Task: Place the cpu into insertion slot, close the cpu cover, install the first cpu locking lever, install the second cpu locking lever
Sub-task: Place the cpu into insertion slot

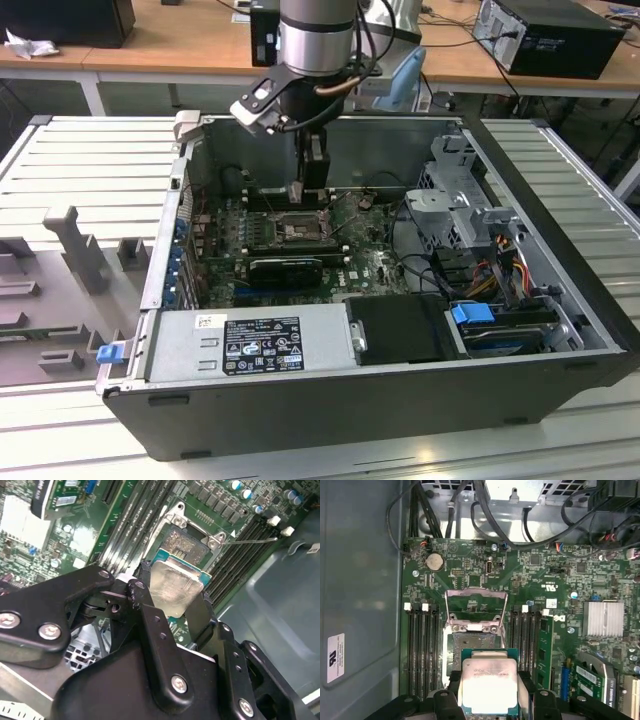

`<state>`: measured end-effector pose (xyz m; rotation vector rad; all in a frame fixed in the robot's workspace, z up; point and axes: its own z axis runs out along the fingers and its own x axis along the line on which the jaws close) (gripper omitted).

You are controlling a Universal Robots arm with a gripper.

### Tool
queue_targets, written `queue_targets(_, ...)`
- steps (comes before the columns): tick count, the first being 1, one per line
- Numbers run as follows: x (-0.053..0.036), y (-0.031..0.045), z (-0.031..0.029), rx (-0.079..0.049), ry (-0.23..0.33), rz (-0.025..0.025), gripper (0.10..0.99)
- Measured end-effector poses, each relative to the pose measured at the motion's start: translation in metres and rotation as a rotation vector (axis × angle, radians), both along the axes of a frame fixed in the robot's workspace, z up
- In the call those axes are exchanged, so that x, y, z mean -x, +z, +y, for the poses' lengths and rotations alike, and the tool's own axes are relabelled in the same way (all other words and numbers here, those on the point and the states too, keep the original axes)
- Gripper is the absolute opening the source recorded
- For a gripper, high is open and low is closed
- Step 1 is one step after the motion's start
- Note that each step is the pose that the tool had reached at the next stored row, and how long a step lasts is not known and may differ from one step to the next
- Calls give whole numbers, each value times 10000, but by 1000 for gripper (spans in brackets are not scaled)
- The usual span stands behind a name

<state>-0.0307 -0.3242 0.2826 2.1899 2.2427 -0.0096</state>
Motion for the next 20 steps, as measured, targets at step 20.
queue_targets(20,47,-504,-7,-124,73,-110,525)
